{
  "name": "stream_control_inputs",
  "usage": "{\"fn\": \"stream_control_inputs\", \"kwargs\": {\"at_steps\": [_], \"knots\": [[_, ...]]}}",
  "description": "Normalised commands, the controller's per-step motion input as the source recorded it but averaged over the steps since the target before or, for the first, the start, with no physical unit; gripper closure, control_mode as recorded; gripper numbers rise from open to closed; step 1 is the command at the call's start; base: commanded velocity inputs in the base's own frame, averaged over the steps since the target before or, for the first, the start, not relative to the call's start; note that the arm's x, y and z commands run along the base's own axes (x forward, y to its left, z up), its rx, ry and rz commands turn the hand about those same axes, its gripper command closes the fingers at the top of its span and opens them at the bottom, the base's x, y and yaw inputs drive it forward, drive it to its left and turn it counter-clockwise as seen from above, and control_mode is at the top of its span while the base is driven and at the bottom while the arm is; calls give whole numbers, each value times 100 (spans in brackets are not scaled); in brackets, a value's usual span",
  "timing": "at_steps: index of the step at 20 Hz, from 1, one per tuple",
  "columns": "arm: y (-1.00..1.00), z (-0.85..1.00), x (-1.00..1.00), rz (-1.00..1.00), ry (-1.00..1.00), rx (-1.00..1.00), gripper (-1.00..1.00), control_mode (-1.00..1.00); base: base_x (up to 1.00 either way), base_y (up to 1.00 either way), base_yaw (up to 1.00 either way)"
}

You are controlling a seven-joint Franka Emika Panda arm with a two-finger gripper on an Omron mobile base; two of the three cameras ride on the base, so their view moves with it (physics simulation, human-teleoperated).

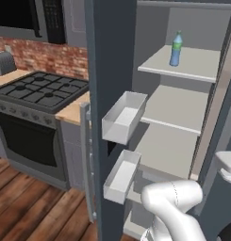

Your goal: Take the bottled waters from the counter and place them in the freezer to freeze. Close the freezer door after placing the bottles.

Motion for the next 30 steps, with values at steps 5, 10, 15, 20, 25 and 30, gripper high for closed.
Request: {"fn": "stream_control_inputs", "kwargs": {"at_steps": [5,10,15,20,25,30], "knots": [[0,0,0,0,0,0,100,100,49,26,0],[0,0,0,0,0,0,100,100,61,8,0],[0,0,0,0,0,0,100,100,58,0,0],[0,0,0,0,0,0,100,100,54,0,0],[0,0,0,0,0,0,100,100,57,0,3],[0,0,0,0,0,0,100,100,74,-4,12]]}}
